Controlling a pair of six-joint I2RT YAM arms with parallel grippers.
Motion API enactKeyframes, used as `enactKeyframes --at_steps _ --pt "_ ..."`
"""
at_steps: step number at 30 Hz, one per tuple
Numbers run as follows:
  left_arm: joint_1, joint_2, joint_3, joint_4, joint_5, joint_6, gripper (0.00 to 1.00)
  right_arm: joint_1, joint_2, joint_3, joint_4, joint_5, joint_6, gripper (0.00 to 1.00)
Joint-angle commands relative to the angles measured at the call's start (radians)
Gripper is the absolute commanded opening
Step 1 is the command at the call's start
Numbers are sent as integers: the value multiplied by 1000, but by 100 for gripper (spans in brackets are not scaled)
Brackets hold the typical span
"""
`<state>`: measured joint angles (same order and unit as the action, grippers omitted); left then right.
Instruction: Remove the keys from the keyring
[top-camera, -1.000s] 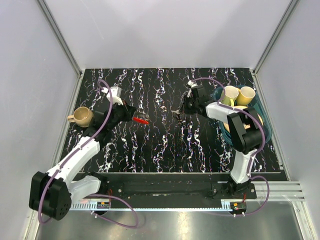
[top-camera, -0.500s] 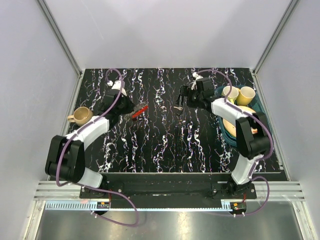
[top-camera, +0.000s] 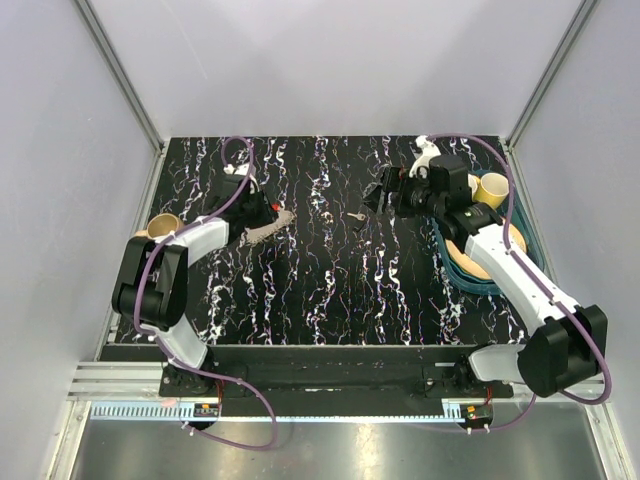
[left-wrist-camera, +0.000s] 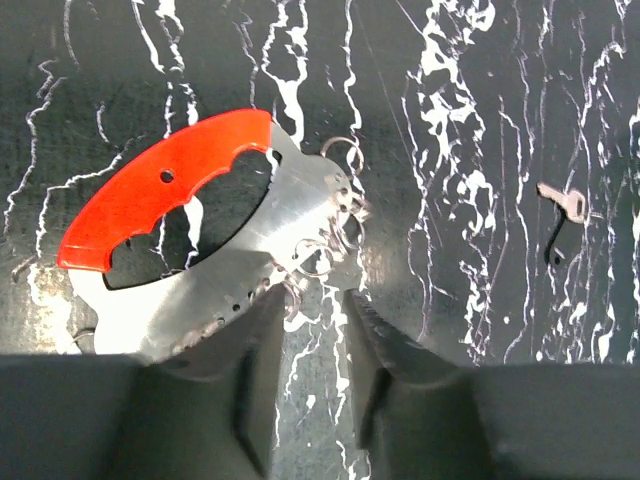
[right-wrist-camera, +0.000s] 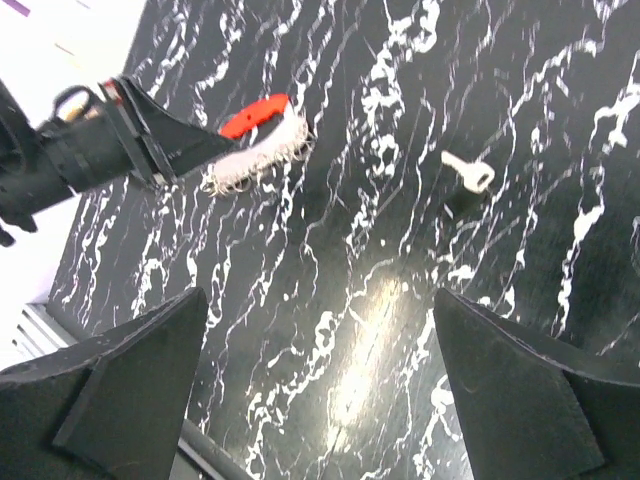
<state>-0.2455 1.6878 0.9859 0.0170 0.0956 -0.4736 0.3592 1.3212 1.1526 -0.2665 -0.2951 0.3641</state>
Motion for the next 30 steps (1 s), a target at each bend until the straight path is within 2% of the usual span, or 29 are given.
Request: enactKeyframes --at_steps 1,3,5,7,8,11,15,20,23,30 --pt "5 -95 20 32 113 -5 48 0 -34 -44 -83 -10 45 100" --pt "3 -173 1 43 180 27 66 0 -57 -41 -147 -1 45 100" --pt "3 -283 -38 54 228 49 73 0 -115 -37 -187 5 49 100" --pt "3 -371 -93 73 280 59 94 1 -195 -56 -212 -1 67 100" --pt "2 -460 -113 78 292 70 99 1 -221 -66 -208 -6 73 100" --pt "2 -629 -205 90 288 70 99 1 -310 -102 -203 2 99 100" --pt "2 -812 -300 87 419 59 99 1 -378 -102 -264 40 88 100" --pt "2 -1012 -400 126 538 29 99 1 -470 -137 -258 7 75 100" --pt "-3 -1077 -443 175 573 -2 99 1 -523 -185 -217 1 85 100" --pt "-26 -1108 -432 133 593 44 99 1 -599 -255 -163 11 108 100"
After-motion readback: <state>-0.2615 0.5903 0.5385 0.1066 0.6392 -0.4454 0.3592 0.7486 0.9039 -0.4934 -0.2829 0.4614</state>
